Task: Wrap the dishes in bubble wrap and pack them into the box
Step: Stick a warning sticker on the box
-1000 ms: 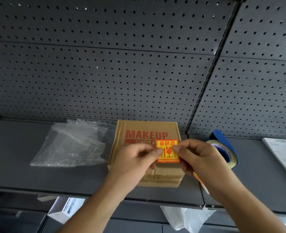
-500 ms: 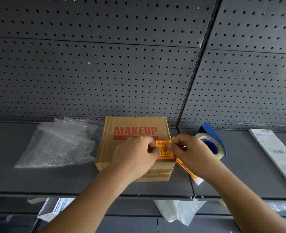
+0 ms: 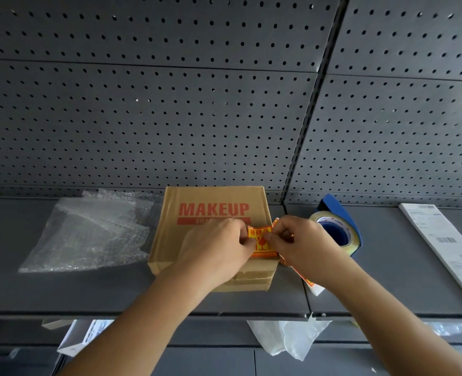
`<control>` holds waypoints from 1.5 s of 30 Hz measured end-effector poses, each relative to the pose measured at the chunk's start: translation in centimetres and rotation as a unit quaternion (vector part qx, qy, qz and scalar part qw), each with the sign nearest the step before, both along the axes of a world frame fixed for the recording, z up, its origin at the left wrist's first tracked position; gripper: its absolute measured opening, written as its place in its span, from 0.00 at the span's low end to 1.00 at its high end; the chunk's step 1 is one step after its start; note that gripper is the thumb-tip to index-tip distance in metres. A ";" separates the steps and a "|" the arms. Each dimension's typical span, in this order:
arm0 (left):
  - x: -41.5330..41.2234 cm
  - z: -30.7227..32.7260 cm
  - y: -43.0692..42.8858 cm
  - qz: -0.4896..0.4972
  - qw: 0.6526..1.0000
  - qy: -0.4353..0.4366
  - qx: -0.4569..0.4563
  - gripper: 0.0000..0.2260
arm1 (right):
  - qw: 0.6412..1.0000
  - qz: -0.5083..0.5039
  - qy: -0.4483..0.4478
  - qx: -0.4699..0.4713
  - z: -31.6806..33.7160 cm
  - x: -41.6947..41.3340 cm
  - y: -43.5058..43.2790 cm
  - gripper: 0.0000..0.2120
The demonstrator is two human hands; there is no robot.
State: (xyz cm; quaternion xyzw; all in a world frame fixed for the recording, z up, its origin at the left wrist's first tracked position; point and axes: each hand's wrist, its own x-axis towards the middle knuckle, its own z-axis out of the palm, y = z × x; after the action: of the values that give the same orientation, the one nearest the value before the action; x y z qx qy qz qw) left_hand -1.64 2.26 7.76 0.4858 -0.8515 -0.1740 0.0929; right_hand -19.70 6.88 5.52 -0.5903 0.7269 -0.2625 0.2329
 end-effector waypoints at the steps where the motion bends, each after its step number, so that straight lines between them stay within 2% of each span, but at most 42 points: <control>1: 0.0 0.0 0.0 0.000 1.000 -0.002 -0.004 0.10 | 1.000 -0.001 0.001 -0.002 -0.1 0.0 0.0 0.09; 9: -0.4 0.0 -0.2 -0.001 0.999 -0.026 -0.024 0.11 | 1.000 -0.012 0.015 -0.003 -0.4 0.0 -0.1 0.11; 18: -0.1 0.3 -0.7 0.023 0.998 -0.054 -0.013 0.18 | 0.999 -0.028 -0.024 0.005 -1.0 -0.5 -0.2 0.12; 23: 0.3 -0.5 -0.7 0.031 0.998 0.005 -0.056 0.17 | 0.984 -0.046 -0.166 0.039 -1.8 0.0 0.3 0.10; 25: 0.4 -0.9 -0.5 0.028 0.996 0.028 -0.075 0.16 | 0.978 -0.063 -0.195 0.030 -1.8 0.5 0.3 0.11; 29: 0.6 -1.4 -0.5 0.027 0.996 0.026 -0.084 0.19 | 0.983 -0.068 -0.169 0.020 -1.5 1.2 0.0 0.17; 32: 0.7 -1.5 -0.7 0.014 0.998 0.016 -0.058 0.19 | 0.988 -0.062 -0.139 0.020 -1.8 1.4 -0.1 0.16; 38: 1.2 -1.1 -1.0 0.002 1.000 0.017 -0.020 0.14 | 0.968 -0.088 -0.228 0.049 -1.7 1.3 -0.1 0.09; 42: 0.8 -1.5 -0.8 0.021 0.998 0.012 -0.065 0.11 | 0.972 -0.098 -0.210 0.045 -1.8 1.5 -0.2 0.09; 45: 0.0 -2.0 -0.4 0.047 0.991 -0.007 -0.122 0.16 | 0.980 -0.086 -0.175 0.040 -1.7 2.0 0.0 0.14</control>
State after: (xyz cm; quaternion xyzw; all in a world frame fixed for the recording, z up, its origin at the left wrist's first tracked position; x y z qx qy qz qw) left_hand -1.65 1.85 5.73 0.5119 -0.8430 -0.0612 0.1536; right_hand -17.67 6.85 3.87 -0.4610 0.7329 -0.3514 0.3562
